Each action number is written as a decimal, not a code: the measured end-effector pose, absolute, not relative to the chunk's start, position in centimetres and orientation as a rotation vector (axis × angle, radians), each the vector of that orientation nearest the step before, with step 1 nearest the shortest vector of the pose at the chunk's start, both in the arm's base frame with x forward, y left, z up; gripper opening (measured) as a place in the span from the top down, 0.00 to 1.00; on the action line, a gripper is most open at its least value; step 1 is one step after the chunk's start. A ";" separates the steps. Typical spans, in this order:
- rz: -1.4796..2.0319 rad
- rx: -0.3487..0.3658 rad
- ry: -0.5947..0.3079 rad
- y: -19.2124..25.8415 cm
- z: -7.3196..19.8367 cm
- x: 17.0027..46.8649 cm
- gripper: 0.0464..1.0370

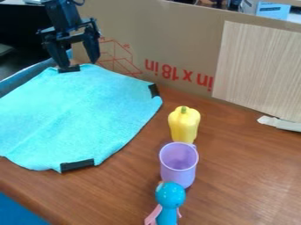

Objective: Put the yellow bell pepper on the top right edge of the towel

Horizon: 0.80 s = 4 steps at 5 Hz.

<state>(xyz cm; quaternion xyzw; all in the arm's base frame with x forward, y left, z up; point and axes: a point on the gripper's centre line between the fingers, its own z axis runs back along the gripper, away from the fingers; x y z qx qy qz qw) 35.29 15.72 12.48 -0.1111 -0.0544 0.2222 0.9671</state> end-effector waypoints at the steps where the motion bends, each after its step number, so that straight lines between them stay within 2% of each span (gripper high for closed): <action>1: 0.452 -0.232 -0.075 15.6 11.0 35.2 0.04; 2: 0.367 -0.180 -0.052 12.9 9.5 35.0 0.04; 3: 0.254 -0.108 -0.109 9.6 10.9 35.3 0.04; 4: 0.212 -0.073 -0.123 8.4 10.8 35.4 0.04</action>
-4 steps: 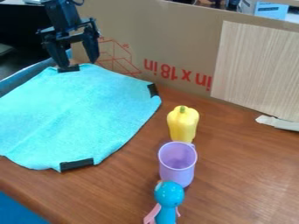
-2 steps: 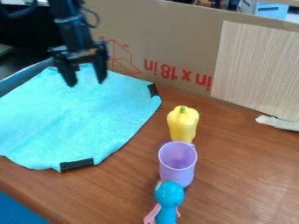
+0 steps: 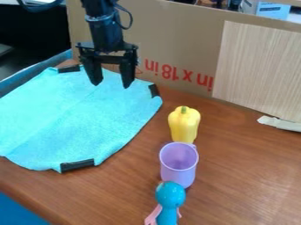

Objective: Put the yellow bell pepper on the top right edge of the towel

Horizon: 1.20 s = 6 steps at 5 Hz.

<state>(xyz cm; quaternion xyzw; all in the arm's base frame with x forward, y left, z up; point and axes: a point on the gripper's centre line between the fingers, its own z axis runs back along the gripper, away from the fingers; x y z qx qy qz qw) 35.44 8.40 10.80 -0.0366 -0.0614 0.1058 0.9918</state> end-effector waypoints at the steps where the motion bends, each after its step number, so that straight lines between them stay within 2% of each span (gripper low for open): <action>1: 0.183 -0.054 -0.117 7.1 10.8 35.7 0.04; 2: 0.185 -0.060 -0.125 6.7 11.0 36.0 0.04; 4: 0.101 -0.096 -0.137 3.0 11.6 36.9 0.04; 6: 0.035 -0.075 -0.164 -0.4 11.6 37.5 0.04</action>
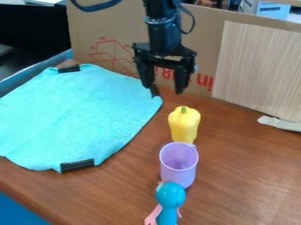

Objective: Put the yellow bell pepper on the top right edge of the towel

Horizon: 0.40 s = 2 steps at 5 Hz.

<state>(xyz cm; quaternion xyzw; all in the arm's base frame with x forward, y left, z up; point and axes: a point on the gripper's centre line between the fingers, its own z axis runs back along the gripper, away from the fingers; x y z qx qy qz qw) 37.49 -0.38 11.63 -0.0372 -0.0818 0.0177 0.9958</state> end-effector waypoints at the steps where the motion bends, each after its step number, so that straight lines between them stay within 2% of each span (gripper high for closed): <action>1: 0.025 -0.071 -0.170 -1.2 11.6 37.6 0.04; 2: 0.016 -0.069 -0.181 -1.8 11.7 37.8 0.04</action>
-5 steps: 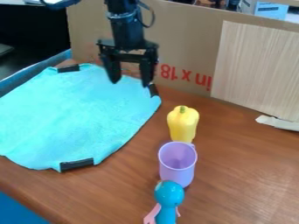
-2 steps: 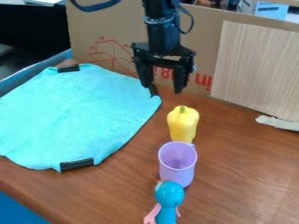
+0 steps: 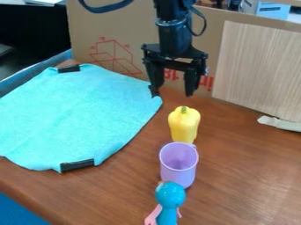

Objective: Put the yellow bell pepper on the top right edge of the towel

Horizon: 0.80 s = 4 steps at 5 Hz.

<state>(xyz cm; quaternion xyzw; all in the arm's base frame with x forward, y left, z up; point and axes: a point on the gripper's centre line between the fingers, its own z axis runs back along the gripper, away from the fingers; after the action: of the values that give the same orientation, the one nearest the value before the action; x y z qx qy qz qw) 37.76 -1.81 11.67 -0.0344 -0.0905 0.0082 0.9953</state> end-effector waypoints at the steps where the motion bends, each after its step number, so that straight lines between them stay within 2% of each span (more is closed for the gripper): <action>1: 0.011 -0.060 -0.170 -2.1 10.8 37.7 0.04; 4: -0.012 -0.046 -0.145 -2.7 8.9 36.6 0.04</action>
<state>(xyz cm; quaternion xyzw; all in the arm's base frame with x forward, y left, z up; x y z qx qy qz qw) 36.61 -2.69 8.86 -0.0229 -0.0727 -0.0062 0.9971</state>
